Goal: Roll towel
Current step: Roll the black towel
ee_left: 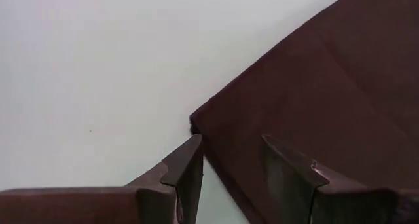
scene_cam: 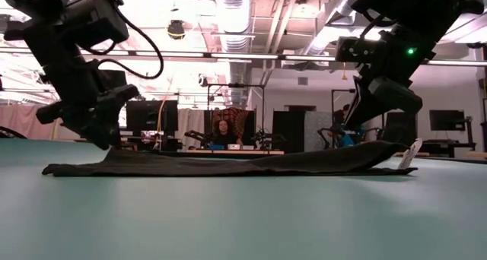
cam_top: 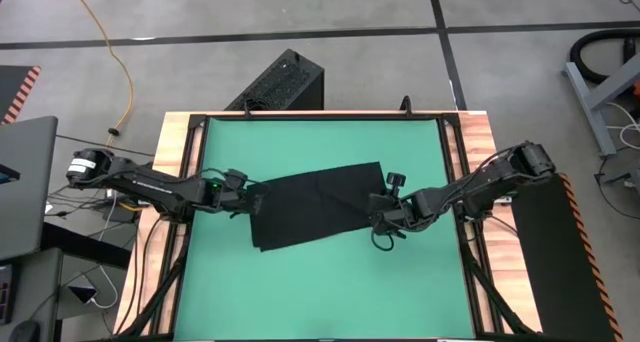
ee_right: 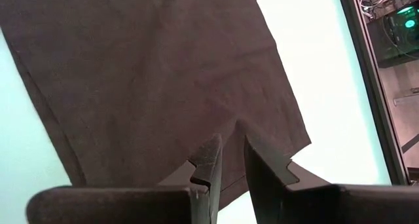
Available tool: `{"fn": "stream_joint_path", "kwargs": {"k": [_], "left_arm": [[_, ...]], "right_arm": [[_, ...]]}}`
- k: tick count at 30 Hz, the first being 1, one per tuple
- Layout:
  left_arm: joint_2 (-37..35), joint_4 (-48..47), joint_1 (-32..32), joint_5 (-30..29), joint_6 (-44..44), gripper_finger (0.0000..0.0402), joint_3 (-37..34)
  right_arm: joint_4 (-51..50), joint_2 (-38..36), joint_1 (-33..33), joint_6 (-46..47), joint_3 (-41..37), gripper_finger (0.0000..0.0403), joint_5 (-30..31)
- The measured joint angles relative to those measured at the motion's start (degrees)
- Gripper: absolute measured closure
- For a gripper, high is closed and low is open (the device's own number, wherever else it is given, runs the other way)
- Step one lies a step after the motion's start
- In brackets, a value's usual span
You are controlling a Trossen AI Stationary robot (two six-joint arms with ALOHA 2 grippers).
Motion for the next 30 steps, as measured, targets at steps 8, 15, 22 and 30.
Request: {"fn": "stream_joint_path", "kwargs": {"k": [8, 15, 22, 30], "left_arm": [[2.90, 2.61, -0.02, 1.46, 0.64, 0.0264, 0.02], [6.01, 6.19, -0.02, 2.91, 1.53, 0.0264, -0.02], [4.76, 6.24, 0.11, 3.57, 1.53, 0.0265, 0.01], [4.29, 5.92, 0.15, 2.47, 2.92, 0.0340, 0.00]], "right_arm": [[0.13, 0.00, 0.02, -0.02, -0.04, 0.0314, -1.50], [0.14, 0.00, 0.39, 0.00, -0.04, 0.0314, -1.95], [0.26, 0.00, 0.35, 0.40, -0.04, 0.0314, -1.92], [0.37, 0.00, 0.36, 0.44, -0.04, 0.0314, -1.87]]}}
